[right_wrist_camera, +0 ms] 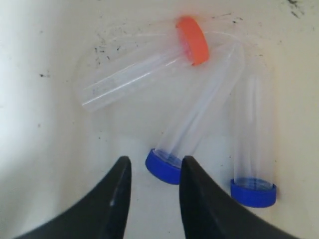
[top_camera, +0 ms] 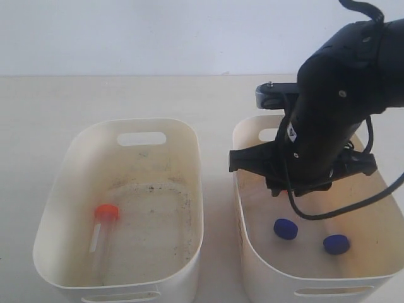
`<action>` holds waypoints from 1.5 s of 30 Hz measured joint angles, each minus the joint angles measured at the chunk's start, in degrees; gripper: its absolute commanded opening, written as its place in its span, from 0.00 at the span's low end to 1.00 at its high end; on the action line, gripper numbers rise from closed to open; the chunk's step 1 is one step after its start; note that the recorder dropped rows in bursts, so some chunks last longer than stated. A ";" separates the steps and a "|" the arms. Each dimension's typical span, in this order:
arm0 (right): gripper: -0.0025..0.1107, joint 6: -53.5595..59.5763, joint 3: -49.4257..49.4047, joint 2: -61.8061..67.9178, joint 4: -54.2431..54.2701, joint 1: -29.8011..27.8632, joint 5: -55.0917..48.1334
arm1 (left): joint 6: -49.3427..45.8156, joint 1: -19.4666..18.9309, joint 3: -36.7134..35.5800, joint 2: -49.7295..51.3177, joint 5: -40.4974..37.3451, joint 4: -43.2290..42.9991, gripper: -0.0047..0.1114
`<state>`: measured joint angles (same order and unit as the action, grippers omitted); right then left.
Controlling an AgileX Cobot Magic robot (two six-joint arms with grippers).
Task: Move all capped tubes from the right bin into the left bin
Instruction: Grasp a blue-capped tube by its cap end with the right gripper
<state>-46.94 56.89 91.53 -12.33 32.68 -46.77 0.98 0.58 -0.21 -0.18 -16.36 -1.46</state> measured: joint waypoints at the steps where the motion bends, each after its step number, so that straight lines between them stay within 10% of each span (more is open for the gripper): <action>1: 0.31 0.00 -0.10 -0.56 -0.13 0.00 0.00 | 0.00 0.00 0.00 0.00 0.00 0.00 0.08; 45: 0.51 1.70 -6.08 5.12 4.93 -4.75 8.04 | 0.00 0.00 0.00 0.00 0.00 0.00 0.08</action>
<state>-45.24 50.81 96.65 -7.41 27.93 -38.73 0.98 0.58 -0.21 -0.18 -16.36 -1.46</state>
